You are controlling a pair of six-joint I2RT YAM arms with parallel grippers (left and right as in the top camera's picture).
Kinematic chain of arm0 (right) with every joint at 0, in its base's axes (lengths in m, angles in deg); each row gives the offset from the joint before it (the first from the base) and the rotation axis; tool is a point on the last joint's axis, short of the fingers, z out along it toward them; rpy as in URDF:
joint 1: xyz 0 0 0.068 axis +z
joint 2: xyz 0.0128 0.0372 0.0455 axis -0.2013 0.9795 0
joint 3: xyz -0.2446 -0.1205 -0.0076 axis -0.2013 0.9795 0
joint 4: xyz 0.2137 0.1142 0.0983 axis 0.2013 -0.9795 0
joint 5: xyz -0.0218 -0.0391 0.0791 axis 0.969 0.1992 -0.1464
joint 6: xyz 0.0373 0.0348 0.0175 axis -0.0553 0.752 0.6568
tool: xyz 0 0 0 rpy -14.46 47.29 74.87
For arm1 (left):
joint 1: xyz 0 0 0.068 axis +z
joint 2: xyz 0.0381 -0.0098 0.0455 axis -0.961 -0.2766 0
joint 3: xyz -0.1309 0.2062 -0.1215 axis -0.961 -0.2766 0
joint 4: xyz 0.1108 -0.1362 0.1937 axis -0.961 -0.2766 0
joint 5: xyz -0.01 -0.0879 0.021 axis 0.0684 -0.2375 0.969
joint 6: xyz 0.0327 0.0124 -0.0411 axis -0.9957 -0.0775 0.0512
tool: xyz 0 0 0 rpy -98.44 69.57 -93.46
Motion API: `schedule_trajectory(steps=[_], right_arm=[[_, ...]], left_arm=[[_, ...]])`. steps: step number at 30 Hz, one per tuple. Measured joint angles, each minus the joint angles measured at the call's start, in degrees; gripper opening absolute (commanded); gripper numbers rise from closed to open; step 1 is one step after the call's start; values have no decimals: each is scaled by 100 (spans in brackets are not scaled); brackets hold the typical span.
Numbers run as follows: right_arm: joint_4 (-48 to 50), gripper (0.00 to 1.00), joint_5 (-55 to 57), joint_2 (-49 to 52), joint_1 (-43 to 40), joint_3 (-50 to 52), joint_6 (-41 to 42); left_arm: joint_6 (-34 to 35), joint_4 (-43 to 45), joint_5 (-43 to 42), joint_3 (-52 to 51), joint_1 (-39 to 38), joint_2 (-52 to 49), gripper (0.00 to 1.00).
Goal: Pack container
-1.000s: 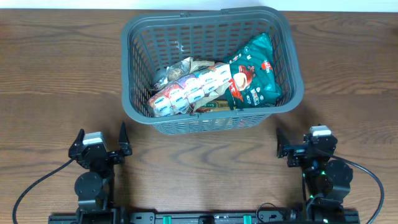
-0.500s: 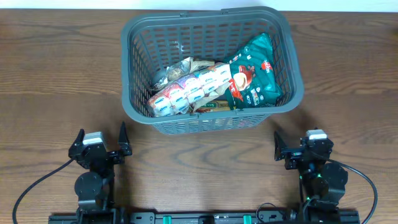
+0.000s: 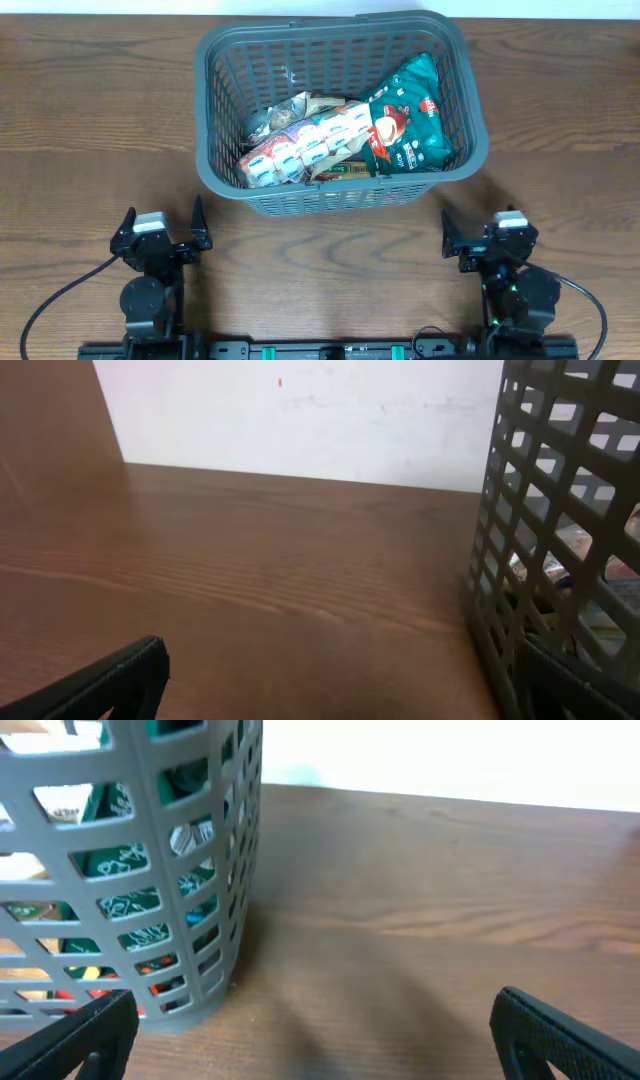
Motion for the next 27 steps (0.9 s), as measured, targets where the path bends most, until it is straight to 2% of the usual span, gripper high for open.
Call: schedule_trajectory(steps=[7, 27], right_arm=[[13, 99, -17, -295, 17, 0, 2], [13, 99, -35, -310, 225, 0, 22]], left_arm=[[0, 0, 2, 0, 0, 0, 99], [0, -2, 0, 0, 0, 0, 99]])
